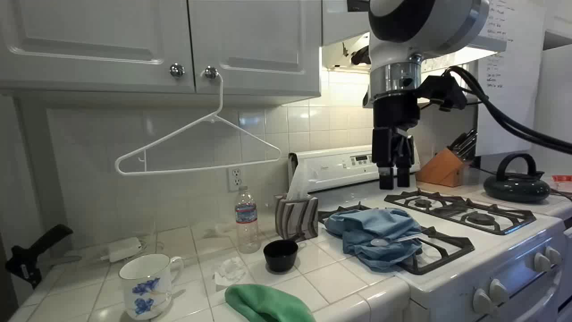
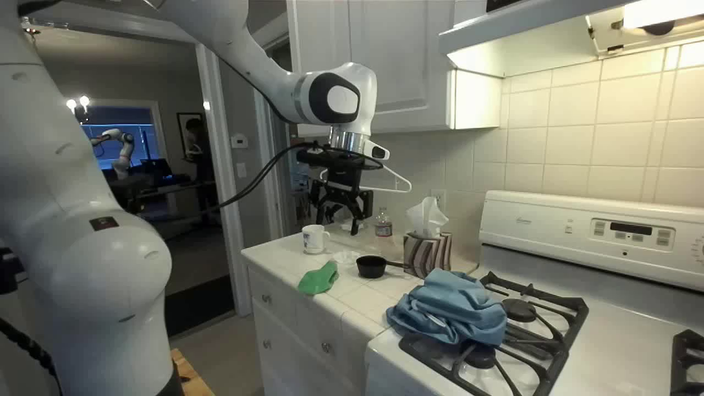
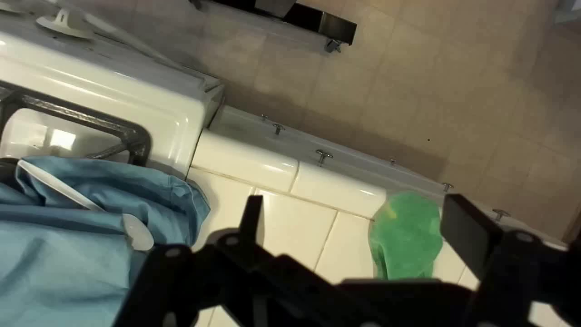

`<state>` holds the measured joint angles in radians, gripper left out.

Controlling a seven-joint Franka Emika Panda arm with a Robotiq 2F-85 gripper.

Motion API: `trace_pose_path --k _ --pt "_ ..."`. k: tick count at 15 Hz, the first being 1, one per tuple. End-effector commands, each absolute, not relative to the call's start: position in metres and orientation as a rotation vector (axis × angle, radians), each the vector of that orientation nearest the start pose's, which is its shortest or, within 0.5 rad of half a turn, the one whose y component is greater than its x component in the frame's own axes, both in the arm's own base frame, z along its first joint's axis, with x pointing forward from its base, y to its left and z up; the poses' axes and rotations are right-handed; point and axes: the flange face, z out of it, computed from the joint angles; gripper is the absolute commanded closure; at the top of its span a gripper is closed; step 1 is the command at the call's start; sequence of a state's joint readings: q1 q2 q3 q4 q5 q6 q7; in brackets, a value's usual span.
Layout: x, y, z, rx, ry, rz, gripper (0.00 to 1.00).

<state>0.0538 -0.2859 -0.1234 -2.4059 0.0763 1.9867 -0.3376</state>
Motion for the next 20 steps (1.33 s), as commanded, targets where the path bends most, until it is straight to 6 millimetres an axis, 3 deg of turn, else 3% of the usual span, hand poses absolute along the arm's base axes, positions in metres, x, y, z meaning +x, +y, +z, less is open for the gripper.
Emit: trace_pose_path --k 1,9,13,17,18,20 --pt "0.433 -0.026 0.411 -2.988 -0.36 0.171 0.0" --pt "0.433 -0.026 0.411 -2.988 -0.36 0.171 0.0" --pt "0.463 -0.021 0.395 -3.143 -0.26 -0.196 0.0" --pt "0.48 -0.015 0.358 -3.258 -0.164 -0.463 0.0" --pt "0.483 -0.02 0.349 -3.299 -0.147 -0.484 0.0" --pt "0.485 -0.034 0.351 -3.391 -0.104 -0.53 0.0"
